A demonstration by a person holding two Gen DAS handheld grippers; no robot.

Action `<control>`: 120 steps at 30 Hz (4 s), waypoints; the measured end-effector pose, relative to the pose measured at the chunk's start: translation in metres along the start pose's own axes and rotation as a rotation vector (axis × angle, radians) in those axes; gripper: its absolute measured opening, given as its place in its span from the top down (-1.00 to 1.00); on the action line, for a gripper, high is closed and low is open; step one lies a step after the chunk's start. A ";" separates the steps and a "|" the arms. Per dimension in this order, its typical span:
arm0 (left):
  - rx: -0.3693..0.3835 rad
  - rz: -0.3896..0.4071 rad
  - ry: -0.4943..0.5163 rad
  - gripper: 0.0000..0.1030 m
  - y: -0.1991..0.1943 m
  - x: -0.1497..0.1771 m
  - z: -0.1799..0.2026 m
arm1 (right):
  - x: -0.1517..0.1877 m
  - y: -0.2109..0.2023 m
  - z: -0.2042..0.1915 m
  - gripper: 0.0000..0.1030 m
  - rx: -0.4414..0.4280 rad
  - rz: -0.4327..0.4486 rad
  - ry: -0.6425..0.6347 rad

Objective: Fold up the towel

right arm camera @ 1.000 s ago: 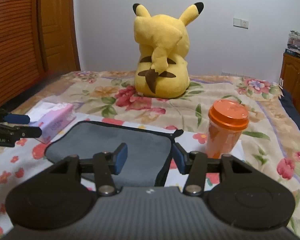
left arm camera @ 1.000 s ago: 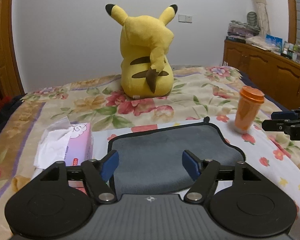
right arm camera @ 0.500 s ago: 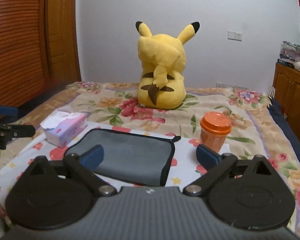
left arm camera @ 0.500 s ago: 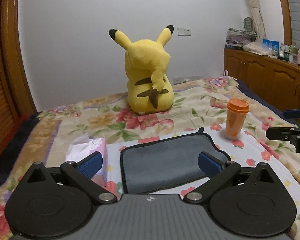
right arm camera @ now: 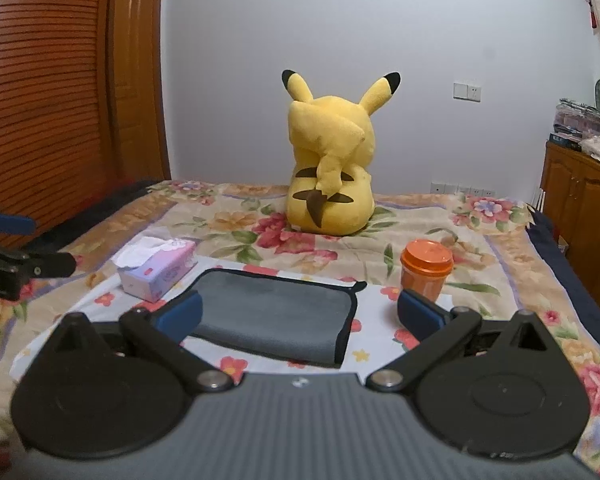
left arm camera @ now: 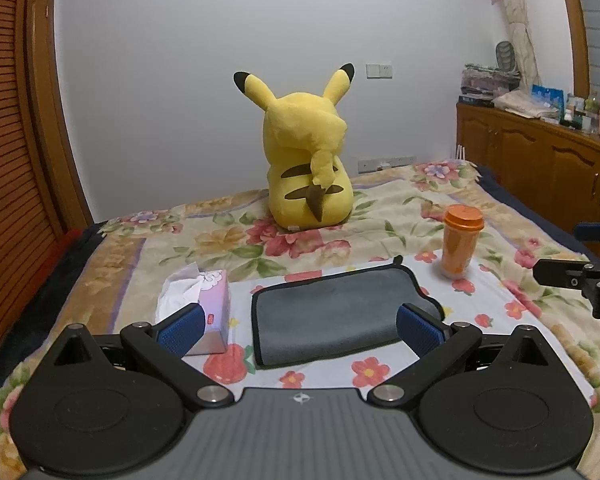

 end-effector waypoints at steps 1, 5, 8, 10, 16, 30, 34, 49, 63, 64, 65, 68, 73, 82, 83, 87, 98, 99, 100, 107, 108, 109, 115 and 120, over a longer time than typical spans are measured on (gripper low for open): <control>0.001 0.000 -0.004 -1.00 -0.003 0.001 0.001 | 0.001 -0.003 -0.002 -1.00 -0.003 0.002 0.005; 0.005 -0.001 -0.004 -1.00 -0.015 0.008 0.005 | 0.004 -0.012 -0.005 -1.00 -0.004 0.009 0.015; 0.000 -0.005 -0.004 -1.00 -0.021 0.015 0.007 | 0.007 -0.018 -0.008 -1.00 -0.002 0.012 0.020; -0.002 -0.013 -0.006 -1.00 -0.024 0.021 0.008 | 0.010 -0.022 -0.009 -1.00 0.002 0.014 0.025; -0.001 -0.038 -0.017 -1.00 -0.029 0.040 0.013 | 0.021 -0.028 -0.013 -1.00 0.008 0.010 0.031; -0.004 -0.088 -0.027 -1.00 -0.036 0.078 0.027 | 0.060 -0.033 -0.021 -1.00 -0.006 -0.030 0.090; -0.009 -0.100 -0.023 -1.00 -0.038 0.087 0.030 | 0.068 -0.037 -0.024 -1.00 0.000 -0.039 0.094; -0.020 -0.105 -0.054 -1.00 -0.043 0.102 0.033 | 0.082 -0.040 -0.030 -1.00 0.032 -0.062 0.071; -0.038 -0.072 -0.074 -1.00 -0.047 0.109 0.028 | 0.091 -0.039 -0.024 -1.00 0.074 -0.062 0.087; -0.039 -0.067 -0.074 -1.00 -0.047 0.110 0.028 | 0.092 -0.039 -0.024 -1.00 0.077 -0.060 0.090; -0.040 -0.062 -0.074 -1.00 -0.048 0.110 0.028 | 0.092 -0.040 -0.024 -1.00 0.079 -0.057 0.092; -0.046 -0.044 -0.075 -1.00 -0.051 0.110 0.027 | 0.092 -0.041 -0.023 -1.00 0.082 -0.047 0.095; -0.050 -0.014 -0.084 -1.00 -0.055 0.110 0.026 | 0.092 -0.043 -0.024 -1.00 0.083 -0.038 0.089; -0.062 0.029 -0.083 -1.00 -0.062 0.109 0.026 | 0.090 -0.050 -0.024 -1.00 0.092 0.004 0.089; -0.063 0.033 -0.081 -1.00 -0.063 0.109 0.026 | 0.090 -0.051 -0.024 -1.00 0.093 0.009 0.089; -0.067 0.048 -0.076 -1.00 -0.066 0.110 0.026 | 0.089 -0.053 -0.023 -1.00 0.097 0.027 0.087; -0.064 0.093 -0.078 -1.00 -0.072 0.111 0.026 | 0.089 -0.060 -0.023 -1.00 0.103 0.070 0.072; -0.064 0.096 -0.078 -1.00 -0.073 0.111 0.026 | 0.089 -0.061 -0.023 -1.00 0.104 0.073 0.071; -0.063 0.100 -0.078 -1.00 -0.074 0.111 0.027 | 0.089 -0.061 -0.023 -1.00 0.104 0.076 0.070; -0.069 0.128 -0.077 -1.00 -0.077 0.109 0.028 | 0.089 -0.066 -0.023 -1.00 0.116 0.114 0.066; -0.070 0.130 -0.077 -1.00 -0.077 0.109 0.028 | 0.089 -0.067 -0.023 -1.00 0.118 0.119 0.063; -0.070 0.132 -0.076 -1.00 -0.077 0.109 0.028 | 0.089 -0.067 -0.024 -1.00 0.119 0.124 0.059; -0.071 0.141 -0.076 -1.00 -0.078 0.108 0.028 | 0.089 -0.070 -0.026 -1.00 0.123 0.141 0.041; -0.071 0.141 -0.077 -1.00 -0.078 0.108 0.028 | 0.089 -0.070 -0.025 -1.00 0.126 0.144 0.042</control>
Point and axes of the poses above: each gripper's, at about its wrist camera, not at the fingertips, and y roughly the way its jaws point, z to its right, x to its underside, the point moved 1 cm from there along y, roughly the way its jaws point, and after that the axes turned 11 degrees about -x, right-handed, at the moved point
